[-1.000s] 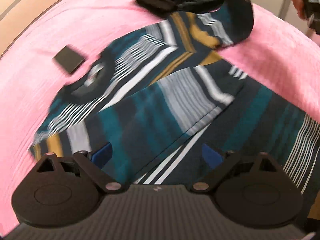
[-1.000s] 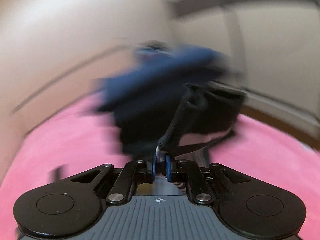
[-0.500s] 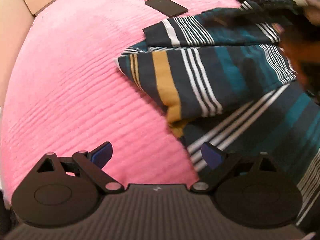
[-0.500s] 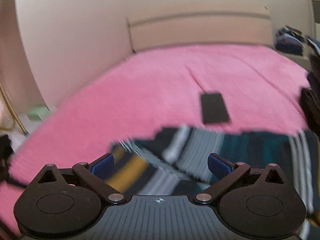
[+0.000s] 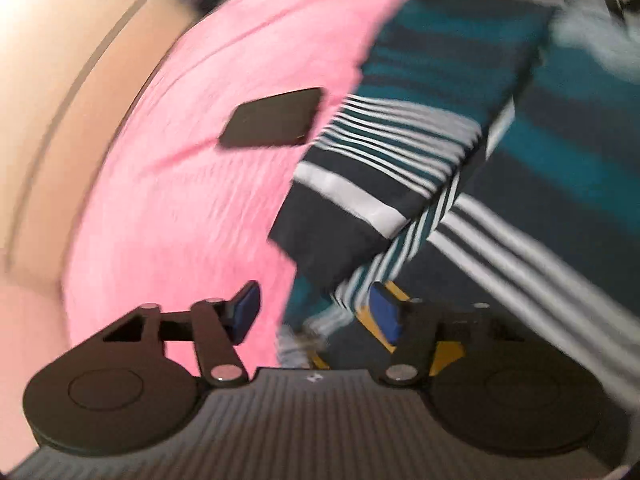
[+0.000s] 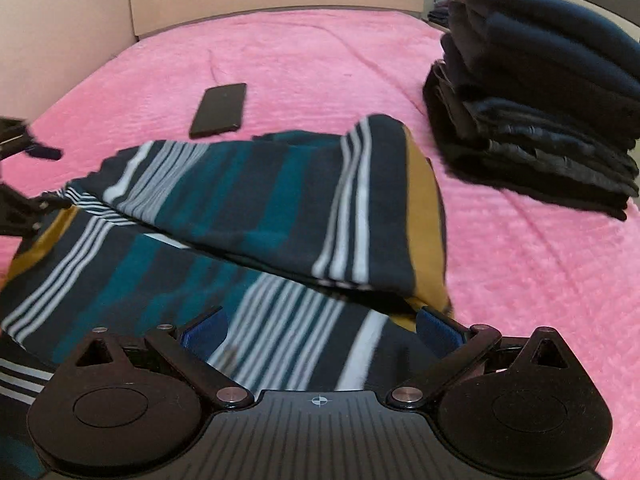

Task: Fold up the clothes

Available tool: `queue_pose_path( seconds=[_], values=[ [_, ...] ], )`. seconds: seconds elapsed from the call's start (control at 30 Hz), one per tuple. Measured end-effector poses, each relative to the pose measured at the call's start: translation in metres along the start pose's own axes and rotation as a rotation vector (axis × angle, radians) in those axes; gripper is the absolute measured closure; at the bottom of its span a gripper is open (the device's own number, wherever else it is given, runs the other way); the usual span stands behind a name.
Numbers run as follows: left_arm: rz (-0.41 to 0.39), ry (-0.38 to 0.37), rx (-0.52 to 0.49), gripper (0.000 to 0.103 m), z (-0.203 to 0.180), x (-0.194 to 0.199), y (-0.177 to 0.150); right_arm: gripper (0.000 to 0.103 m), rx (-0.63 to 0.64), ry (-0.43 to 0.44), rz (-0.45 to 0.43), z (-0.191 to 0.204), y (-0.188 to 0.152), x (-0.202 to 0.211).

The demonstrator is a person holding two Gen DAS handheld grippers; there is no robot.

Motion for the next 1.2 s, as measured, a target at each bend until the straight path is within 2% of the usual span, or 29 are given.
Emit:
queue_pose_path(
  seconds=[0.1, 0.17, 0.23, 0.37, 0.47, 0.57, 0.67, 0.7, 0.77, 0.83, 0.97, 1.07, 1.2],
  values=[
    [0.018, -0.006, -0.196, 0.067, -0.012, -0.022, 0.003, 0.000, -0.005, 0.007, 0.009, -0.009, -0.002, -0.006],
    [0.026, -0.013, -0.271, 0.086, -0.018, -0.030, 0.003, 0.000, -0.006, 0.019, 0.013, -0.012, -0.002, -0.011],
    [0.024, -0.011, -0.319, 0.095, -0.021, -0.030, 0.003, 0.000, -0.004, 0.021, 0.012, -0.017, 0.000, -0.013],
    [0.018, 0.042, -0.296, 0.096, -0.007, 0.000, 0.000, 0.000, 0.003, 0.013, 0.004, -0.027, 0.006, -0.013],
    [0.083, 0.050, -0.242, 0.096, -0.005, 0.013, -0.016, 0.000, -0.008, 0.012, 0.004, -0.037, 0.006, -0.011],
    [0.141, 0.018, -0.275, 0.094, -0.022, -0.001, -0.037, 0.000, -0.008, 0.023, 0.041, -0.042, 0.001, -0.016],
    [0.162, 0.030, -0.331, 0.094, -0.031, -0.015, -0.047, 0.000, -0.008, 0.059, 0.063, -0.040, -0.001, -0.018],
    [0.167, 0.033, -0.318, 0.093, -0.028, -0.016, -0.047, 0.000, -0.011, 0.071, 0.064, -0.039, 0.000, -0.017],
    [0.172, 0.037, -0.249, 0.080, -0.018, -0.012, -0.046, 0.000, -0.020, 0.085, 0.066, -0.037, 0.000, -0.017],
    [0.185, 0.054, -0.155, 0.074, -0.002, -0.006, -0.047, 0.000, -0.033, 0.083, 0.067, -0.037, 0.002, -0.019],
    [0.204, 0.086, 0.045, 0.073, 0.033, 0.005, -0.045, 0.000, -0.063, 0.081, 0.058, -0.035, 0.008, -0.025],
    [0.135, 0.077, 0.155, 0.070, 0.046, 0.014, -0.031, 0.000, -0.084, 0.075, 0.010, -0.036, 0.019, -0.028],
    [0.057, 0.003, 0.212, 0.065, 0.042, 0.009, -0.008, 0.001, -0.090, 0.091, -0.047, -0.034, 0.038, -0.035]
  ],
)
Point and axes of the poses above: each gripper's, at about its wrist camera, not at the fingertips, and x roughly against the way its jaws point, z to its left, y to its top, the point moved 5 cm from there along -x, roughly the way its jaws point, and after that the axes turned 3 degrees about -z, right-handed, at the moved point
